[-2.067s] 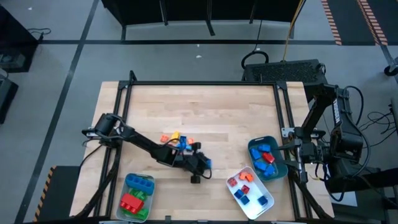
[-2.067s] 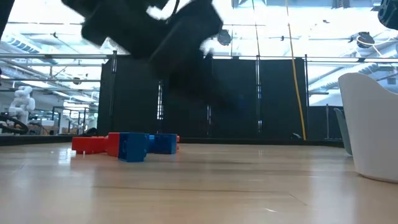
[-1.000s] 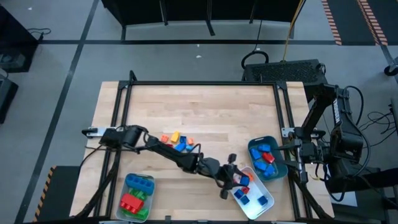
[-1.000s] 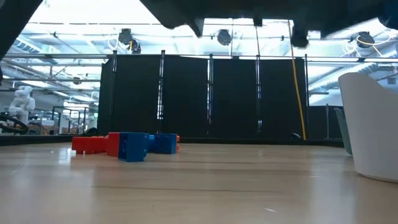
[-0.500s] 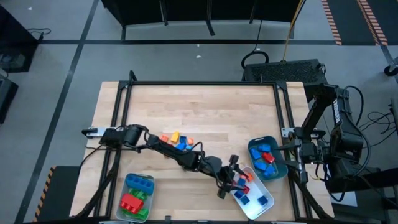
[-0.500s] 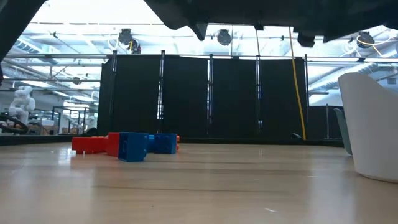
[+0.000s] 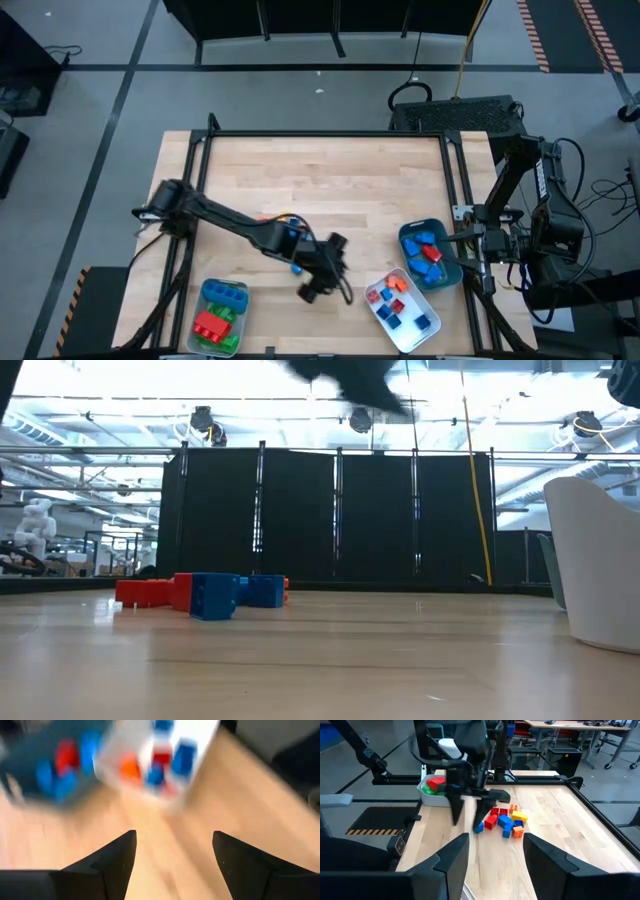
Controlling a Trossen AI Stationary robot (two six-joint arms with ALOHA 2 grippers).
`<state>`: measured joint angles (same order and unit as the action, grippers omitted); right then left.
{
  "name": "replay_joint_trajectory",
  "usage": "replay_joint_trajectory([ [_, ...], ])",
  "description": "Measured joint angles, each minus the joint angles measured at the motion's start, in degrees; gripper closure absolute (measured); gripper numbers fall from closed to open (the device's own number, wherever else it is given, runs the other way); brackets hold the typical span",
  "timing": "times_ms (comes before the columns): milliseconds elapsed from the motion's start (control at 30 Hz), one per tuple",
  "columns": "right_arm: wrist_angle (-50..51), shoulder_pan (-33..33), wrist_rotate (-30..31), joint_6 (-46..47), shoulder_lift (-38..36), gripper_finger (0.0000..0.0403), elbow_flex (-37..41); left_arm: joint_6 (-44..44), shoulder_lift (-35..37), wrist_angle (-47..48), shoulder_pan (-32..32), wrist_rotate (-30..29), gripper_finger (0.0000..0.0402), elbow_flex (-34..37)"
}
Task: Sort blocks by size
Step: Put the small square blue game piece into the white bin
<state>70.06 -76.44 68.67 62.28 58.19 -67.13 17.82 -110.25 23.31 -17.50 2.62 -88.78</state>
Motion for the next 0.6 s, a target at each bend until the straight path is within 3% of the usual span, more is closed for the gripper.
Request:
replay_joint_trajectory([
  [100, 0.0, 0.0, 0.0, -0.7, 0.0, 0.0232, 0.0, -2.7, 4.7, 3.1, -0.8, -2.8, 0.0137, 8.2],
  [333, 0.0, 0.0, 0.3, -1.9, 0.0, 0.0232, 0.0, -9.7, 13.1, -2.1, -3.1, -4.9, 0.0137, 27.8],
  [600, 0.0, 0.0, 0.5, -1.6, 0.0, 0.0232, 0.0, -9.7, 13.8, -16.8, -3.4, -6.0, 0.0137, 39.5],
])
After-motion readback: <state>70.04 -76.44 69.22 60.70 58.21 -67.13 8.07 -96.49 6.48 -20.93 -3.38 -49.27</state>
